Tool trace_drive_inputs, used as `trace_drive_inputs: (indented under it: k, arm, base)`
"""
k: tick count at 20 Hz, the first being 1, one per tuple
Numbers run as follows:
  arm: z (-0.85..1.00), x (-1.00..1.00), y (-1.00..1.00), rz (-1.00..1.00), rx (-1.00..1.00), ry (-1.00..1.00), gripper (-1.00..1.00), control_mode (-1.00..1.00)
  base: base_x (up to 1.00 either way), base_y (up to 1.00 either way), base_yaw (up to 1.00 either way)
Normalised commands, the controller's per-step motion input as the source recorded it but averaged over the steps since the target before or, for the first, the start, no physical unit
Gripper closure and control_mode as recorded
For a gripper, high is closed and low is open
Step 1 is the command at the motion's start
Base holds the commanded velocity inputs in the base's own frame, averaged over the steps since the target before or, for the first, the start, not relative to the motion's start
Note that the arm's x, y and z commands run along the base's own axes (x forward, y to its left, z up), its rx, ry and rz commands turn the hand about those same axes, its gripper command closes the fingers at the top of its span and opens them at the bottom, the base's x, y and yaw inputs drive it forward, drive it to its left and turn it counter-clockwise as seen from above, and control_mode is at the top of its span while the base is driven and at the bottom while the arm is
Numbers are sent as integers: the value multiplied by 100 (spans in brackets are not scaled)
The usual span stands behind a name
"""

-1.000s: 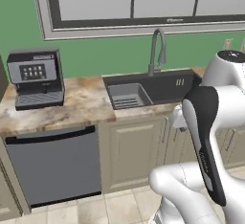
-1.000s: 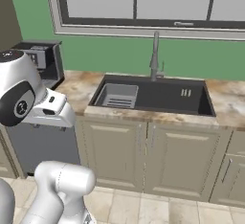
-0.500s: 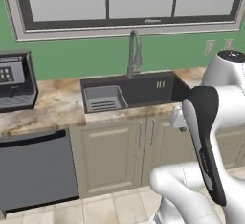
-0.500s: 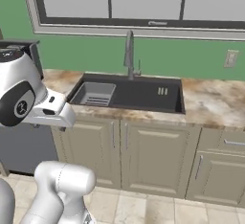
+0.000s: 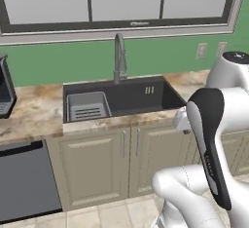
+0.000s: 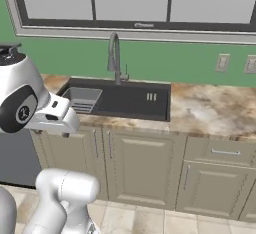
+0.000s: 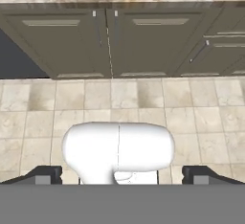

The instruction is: Pick up the sponge and sponge from the sink, and place them back in the cabinet, and close the cabinet doors.

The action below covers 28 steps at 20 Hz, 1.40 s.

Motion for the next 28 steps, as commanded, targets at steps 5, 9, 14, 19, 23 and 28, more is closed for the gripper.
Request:
trace_drive_inputs:
  k: [5,9,14,19,23,28]
  arm:
    - [0,0,0,0,0,0,-100,100]
    - [0,0,0,0,0,0,-100,100]
    - [0,0,0,0,0,0,-100,100]
    - [0,0,0,0,0,0,-100,100]
    - [0,0,0,0,0,0,-100,100]
    - [0,0,0,0,0,0,-100,100]
  base:
    - [53,-28,0]
    - [51,-22,-1]
    - [57,-21,-3]
    - [49,-27,-5]
    - [42,-36,-6]
    - [33,-37,-5]
